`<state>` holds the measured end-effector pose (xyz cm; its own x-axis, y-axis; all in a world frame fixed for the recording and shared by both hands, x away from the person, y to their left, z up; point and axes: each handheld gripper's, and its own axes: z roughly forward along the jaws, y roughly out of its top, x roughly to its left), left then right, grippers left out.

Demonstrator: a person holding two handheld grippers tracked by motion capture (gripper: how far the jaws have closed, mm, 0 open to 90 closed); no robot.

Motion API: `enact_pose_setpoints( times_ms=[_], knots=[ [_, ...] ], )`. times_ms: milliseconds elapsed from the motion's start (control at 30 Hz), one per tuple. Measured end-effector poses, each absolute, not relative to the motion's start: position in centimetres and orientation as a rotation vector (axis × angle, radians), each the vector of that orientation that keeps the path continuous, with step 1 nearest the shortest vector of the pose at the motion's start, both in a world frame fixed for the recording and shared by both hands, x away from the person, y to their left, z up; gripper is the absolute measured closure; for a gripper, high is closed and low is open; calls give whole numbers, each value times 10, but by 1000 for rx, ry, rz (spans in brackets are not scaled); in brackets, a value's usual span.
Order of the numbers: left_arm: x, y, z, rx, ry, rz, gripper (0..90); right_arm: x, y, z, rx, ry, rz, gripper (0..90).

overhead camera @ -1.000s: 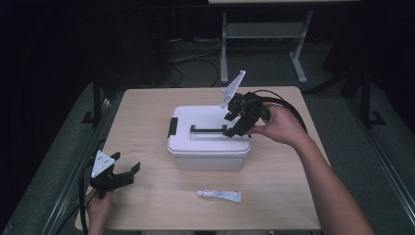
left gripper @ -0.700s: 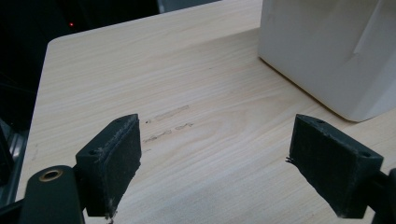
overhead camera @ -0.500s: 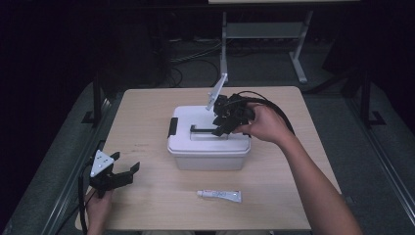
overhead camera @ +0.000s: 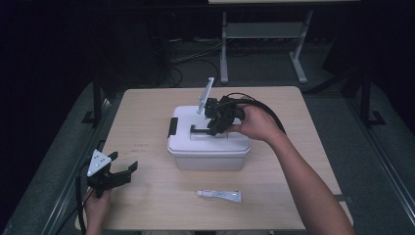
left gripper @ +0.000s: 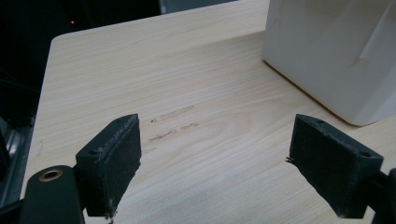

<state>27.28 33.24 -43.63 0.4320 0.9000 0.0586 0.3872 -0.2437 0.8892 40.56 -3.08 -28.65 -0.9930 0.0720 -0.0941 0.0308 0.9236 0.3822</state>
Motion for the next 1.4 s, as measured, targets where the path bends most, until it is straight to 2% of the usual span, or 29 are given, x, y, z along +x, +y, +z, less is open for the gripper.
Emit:
enact_pose_setpoints(
  times_ms=[300,733,1400],
  knots=[
    [273,336,-436,1815,1110,751,161,412,-33,-280,68,2969,612,764],
    [273,336,-437,1825,1112,760,161,444,-31,-268,117,3013,564,770],
    [273,340,-438,1816,1131,753,161,470,-21,-276,116,3116,608,812]
  ],
)
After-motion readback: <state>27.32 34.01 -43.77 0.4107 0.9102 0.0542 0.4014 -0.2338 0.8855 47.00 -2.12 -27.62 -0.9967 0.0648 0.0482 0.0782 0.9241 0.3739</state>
